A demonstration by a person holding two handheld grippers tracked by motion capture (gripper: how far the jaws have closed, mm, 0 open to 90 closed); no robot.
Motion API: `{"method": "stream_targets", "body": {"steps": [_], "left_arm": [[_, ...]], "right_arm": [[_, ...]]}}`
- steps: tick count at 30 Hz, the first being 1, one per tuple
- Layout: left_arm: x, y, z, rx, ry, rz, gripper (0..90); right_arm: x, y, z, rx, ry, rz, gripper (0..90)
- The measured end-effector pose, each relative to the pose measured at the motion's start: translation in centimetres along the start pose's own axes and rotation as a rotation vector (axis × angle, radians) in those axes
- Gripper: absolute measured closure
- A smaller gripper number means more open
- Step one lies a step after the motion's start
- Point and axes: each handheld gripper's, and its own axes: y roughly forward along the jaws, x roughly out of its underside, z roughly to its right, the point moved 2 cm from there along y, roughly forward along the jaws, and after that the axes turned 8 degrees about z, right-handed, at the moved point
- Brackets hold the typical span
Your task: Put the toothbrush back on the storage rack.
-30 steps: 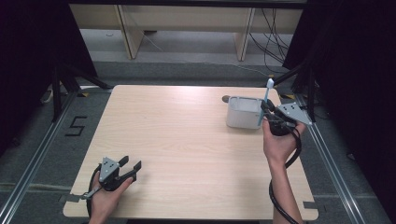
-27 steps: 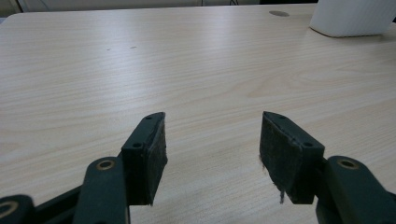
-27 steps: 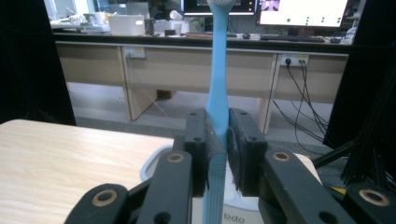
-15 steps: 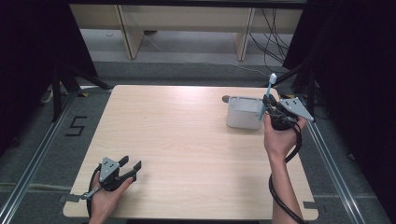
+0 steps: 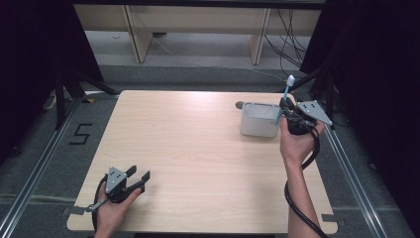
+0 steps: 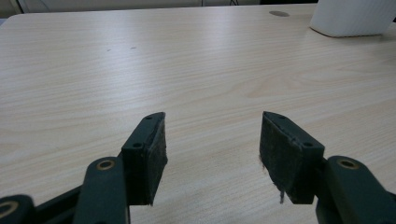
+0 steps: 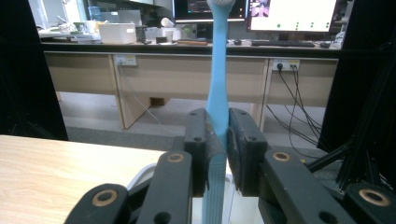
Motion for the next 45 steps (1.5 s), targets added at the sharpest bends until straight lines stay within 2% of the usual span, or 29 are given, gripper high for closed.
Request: {"method": "stream_targets", "body": {"steps": [9,17,20,23,24,26,27,34,40,41,45], "left_arm": [[0.0,0.0,0.0,-0.001,-0.001,0.003,40.8],[0.0,0.0,0.0,-0.001,-0.001,0.004,40.8],[0.0,0.0,0.0,-0.001,-0.001,0.004,40.8],[0.0,0.0,0.0,0.0,-0.001,0.003,40.8],[0.0,0.0,0.0,0.0,-0.001,0.003,40.8],[0.0,0.0,0.0,0.0,-0.001,0.003,40.8],[0.0,0.0,0.0,0.0,-0.001,0.003,40.8],[0.0,0.0,0.0,0.0,0.0,0.003,40.8],[0.0,-0.1,0.0,0.0,0.001,0.005,40.8],[0.0,-0.1,0.0,0.0,0.001,0.005,40.8],[0.0,-0.1,0.0,0.0,0.001,0.005,40.8]], "right_arm": [[0.1,0.5,0.1,0.008,0.002,-0.009,78.7],[-0.6,1.2,0.3,0.011,-0.006,0.017,78.7],[-0.6,1.3,0.4,0.015,-0.007,0.012,78.7],[-0.4,1.6,0.5,0.03,0.008,0.011,78.7],[-0.4,1.8,0.7,0.029,-0.009,0.018,78.7],[-0.3,1.9,0.7,0.037,0.008,0.015,78.7],[-0.2,2.0,0.8,0.035,-0.007,0.012,78.7],[0.3,2.5,1.1,0.053,0.012,0.004,78.7],[0.5,3.0,1.6,0.057,0.006,0.007,78.7],[0.6,3.0,1.6,0.064,0.019,0.0,78.7],[0.8,3.3,1.9,0.073,0.005,0.001,78.7]]}}
